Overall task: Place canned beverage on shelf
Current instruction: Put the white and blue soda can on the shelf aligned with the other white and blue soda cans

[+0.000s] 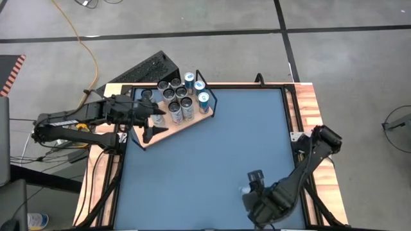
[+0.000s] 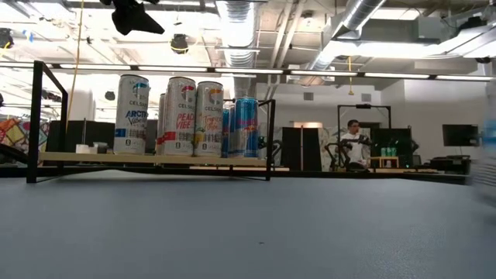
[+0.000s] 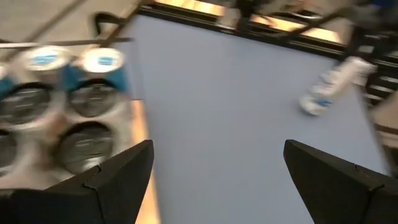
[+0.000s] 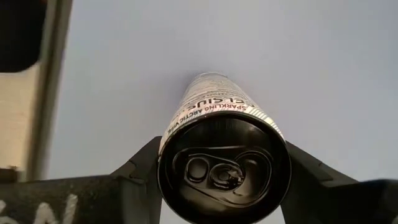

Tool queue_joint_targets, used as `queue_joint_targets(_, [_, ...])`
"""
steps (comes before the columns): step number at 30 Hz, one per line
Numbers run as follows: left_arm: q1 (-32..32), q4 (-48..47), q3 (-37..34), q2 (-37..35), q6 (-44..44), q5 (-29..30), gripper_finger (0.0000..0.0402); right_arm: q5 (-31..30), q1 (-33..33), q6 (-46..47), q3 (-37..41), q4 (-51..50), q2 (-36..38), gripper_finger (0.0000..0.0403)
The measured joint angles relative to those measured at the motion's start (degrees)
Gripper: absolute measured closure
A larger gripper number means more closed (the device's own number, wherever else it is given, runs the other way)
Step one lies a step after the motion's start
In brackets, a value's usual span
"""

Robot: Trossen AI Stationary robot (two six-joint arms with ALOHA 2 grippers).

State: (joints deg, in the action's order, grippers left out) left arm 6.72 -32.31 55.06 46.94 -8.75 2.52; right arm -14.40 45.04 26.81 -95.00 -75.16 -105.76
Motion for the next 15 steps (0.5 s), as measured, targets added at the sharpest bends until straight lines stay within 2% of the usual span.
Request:
queue_joint_targets(4, [-0.03,2.0,-0.11,0.7,-0.84,-7.11,0.0056,-3.38,-3.86,-13.93,-0.26,2.51,1.66,0.0189])
queue_joint_targets(9, [-0.02,4.91,-0.08,3.07,-2.83,-13.74,0.0056,-0.54,-10.1,-33.69,-2.2,4.65,1.75,0.0189])
queue_joint_targets(15, [-0.92,8.71,-0.11,9.33,-2.19,-18.42,0.0056,1.64,-14.65,-49.78,-5.03,10.02,1.38,0.0189])
